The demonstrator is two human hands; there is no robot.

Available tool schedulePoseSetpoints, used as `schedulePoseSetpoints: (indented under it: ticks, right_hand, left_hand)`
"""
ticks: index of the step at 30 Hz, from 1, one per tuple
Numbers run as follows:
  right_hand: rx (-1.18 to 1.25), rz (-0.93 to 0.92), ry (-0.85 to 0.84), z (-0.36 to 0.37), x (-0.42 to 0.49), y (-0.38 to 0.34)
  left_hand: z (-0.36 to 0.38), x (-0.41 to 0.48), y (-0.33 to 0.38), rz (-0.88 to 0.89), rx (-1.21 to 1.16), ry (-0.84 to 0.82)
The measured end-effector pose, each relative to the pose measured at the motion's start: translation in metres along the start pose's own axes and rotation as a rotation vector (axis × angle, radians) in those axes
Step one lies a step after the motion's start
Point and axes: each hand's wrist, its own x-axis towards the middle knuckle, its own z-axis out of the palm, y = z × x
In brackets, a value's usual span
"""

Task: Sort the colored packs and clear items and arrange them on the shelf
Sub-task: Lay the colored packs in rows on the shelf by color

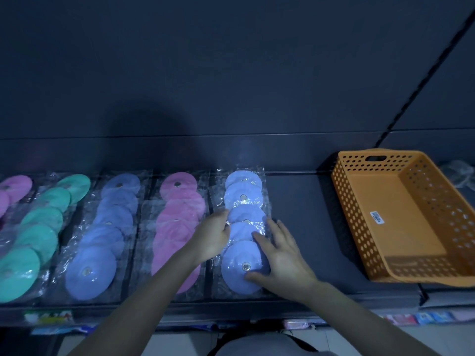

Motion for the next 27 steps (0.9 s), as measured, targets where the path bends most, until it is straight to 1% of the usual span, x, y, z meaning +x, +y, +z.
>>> schedulePoseSetpoints:
  ticks: [2, 4, 8, 13, 16, 19, 21, 27]
  right_hand:
    - [0.012, -0.006, -0.018, 0.000, 0.002, 0.000]
    - [0.086, -0.002, -0.007, -0.005, 0.005, 0.001]
    - [0.334, 0.089, 0.099, -0.022, 0.023, 0.007]
    - [0.611, 0.213, 0.243, -0.037, 0.053, 0.007]
    - [0.735, 0.274, 0.240, -0.042, 0.069, 0.009]
    - [0.878, 0.291, 0.227, -0.042, 0.078, 0.010]
    - [0.906, 0.287, 0.232, -0.039, 0.079, 0.011]
    - [0.837, 0.250, 0.215, -0.035, 0.079, 0.011]
  left_hand:
    - [-0.001, 0.000, 0.002, -0.031, -0.010, 0.026]
    - [-0.004, 0.003, 0.003, -0.067, -0.033, 0.060]
    - [-0.011, 0.013, 0.008, -0.118, -0.131, 0.116]
    - [-0.011, 0.032, 0.015, -0.196, -0.285, 0.118]
    - [-0.008, 0.040, 0.018, -0.233, -0.317, 0.166]
    - [-0.005, 0.045, 0.019, -0.190, -0.274, 0.126]
    - [-0.003, 0.047, 0.018, -0.153, -0.222, 0.109]
    - [-0.003, 0.045, 0.013, -0.108, -0.152, 0.095]
